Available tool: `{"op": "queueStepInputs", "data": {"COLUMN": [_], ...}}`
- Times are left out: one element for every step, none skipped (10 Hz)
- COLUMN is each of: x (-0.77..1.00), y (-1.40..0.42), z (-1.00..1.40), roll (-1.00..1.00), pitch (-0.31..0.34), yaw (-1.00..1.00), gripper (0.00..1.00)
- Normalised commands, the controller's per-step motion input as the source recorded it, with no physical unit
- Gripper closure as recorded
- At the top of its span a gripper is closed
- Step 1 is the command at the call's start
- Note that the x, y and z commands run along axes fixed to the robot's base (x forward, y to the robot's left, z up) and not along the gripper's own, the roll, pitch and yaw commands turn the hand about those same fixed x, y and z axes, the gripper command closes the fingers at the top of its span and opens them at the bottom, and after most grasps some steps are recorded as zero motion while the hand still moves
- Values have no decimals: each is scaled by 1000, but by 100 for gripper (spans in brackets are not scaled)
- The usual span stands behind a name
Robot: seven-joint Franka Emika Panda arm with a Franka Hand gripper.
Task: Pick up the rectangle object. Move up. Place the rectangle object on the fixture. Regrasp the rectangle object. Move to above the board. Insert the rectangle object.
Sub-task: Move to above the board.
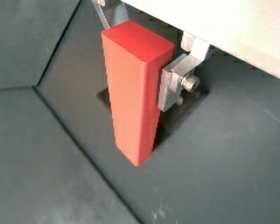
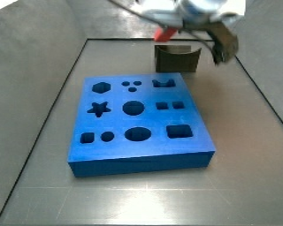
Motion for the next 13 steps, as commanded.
{"op": "queueStepInputs", "data": {"x": [-315,-313,-299,-294,-280,-273,-264,-255,-243,-230,-210,-199,-192], "y": [300,295,279,272,258,250,238,227,214,198,179,167,153], "z": [1000,1000,1000,1000,1000,1000,1000,1000,1000,1000,1000,1000,1000], "roll": [-130,-111,-84,-78,-74,-68,-61,-53,-43,-34,-28,-28,-29], "pitch": [-58,-68,-83,-83,-74,-60,-47,-29,-5,12,30,42,47], "yaw": [70,55,14,-3,-32,-50,-60,-66,-70,-66,-57,-47,-40], "gripper": [100,100,100,100,100,100,100,100,100,100,100,100,100]}}
